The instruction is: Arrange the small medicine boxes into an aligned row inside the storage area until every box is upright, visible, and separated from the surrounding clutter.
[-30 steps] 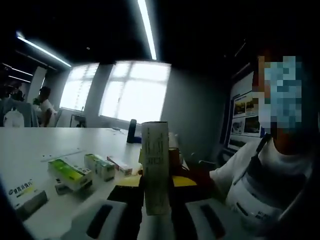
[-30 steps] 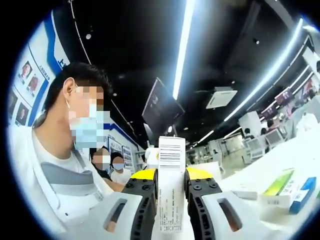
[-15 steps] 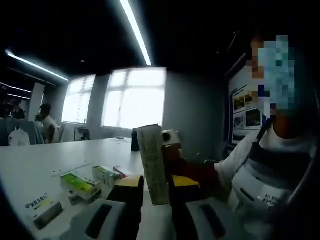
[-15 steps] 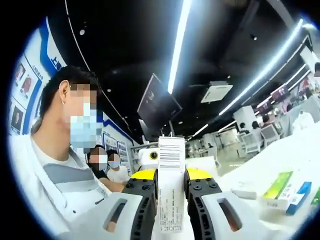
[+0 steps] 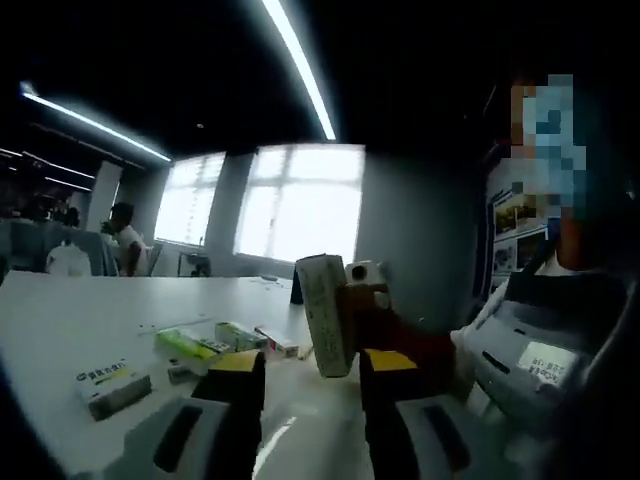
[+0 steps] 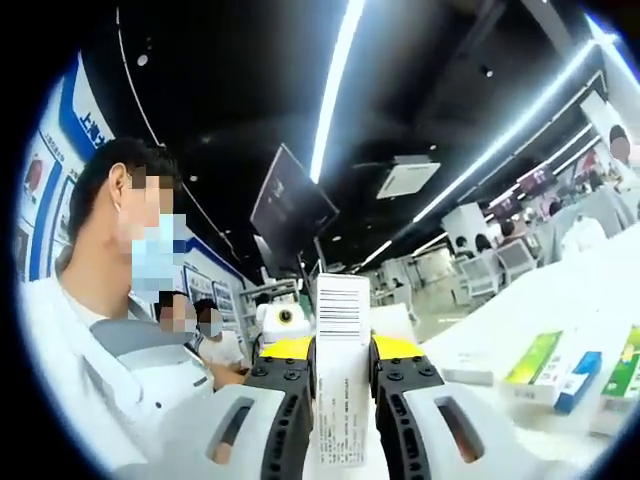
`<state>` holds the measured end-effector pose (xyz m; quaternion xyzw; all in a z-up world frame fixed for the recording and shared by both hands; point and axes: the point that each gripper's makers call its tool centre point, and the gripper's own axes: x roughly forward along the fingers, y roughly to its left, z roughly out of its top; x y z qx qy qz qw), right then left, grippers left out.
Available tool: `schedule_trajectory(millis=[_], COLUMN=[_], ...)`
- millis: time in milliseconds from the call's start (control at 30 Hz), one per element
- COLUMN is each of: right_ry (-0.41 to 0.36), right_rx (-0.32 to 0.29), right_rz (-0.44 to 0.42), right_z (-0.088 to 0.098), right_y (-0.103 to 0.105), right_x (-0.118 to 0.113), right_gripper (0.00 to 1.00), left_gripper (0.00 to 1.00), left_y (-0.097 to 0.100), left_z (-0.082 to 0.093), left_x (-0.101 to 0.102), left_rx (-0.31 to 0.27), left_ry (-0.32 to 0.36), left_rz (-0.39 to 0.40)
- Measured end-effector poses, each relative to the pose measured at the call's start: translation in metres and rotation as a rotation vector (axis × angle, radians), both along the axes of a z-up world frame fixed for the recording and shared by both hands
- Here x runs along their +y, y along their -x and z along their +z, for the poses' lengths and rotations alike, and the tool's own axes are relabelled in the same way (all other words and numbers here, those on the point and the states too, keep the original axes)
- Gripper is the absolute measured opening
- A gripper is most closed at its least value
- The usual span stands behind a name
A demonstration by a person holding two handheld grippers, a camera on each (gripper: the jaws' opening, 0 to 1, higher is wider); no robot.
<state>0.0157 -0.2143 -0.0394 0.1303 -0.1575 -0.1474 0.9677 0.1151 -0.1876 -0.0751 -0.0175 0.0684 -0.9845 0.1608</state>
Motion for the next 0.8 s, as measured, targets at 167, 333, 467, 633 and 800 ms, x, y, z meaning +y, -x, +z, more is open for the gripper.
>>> schedule_trajectory(millis=[167,333,467,633,800], right_ry=[-0.11,-0.244,-0.275,-0.332,-0.375], right_rx=[0.09,0.185,0.234,0.234,0.218], right_rz=[-0.043,-0.076,-0.086,-0.089,-0.059], right_z=[-0.02,-0.043,-0.053,-0.057,-0.053], right_y=[-0.005,-0.007,-0.009,-0.006,-0.011], right_x=[-0.009,-0.017,-0.019,-0.022,-0.017], right_gripper=[0.19,0.19,0.19,0.19,0.19], left_gripper=[0.45,0.5,0.54,0.6,0.76], left_y=[-0.014,-0.022,-0.027,-0.043,-0.054], left_z=[-0.015,-0.016,-0.019,-0.018,-0.014], left_x=[-0.007,-0.007,-0.007,-0.015,-0.015], left_rx=[-0.105,-0.172,-0.177,-0.182,-0.156], left_ry=[0.103,0.198,0.208,0.216,0.181], left_rz=[0.106,0.169,0.186,0.252,0.279])
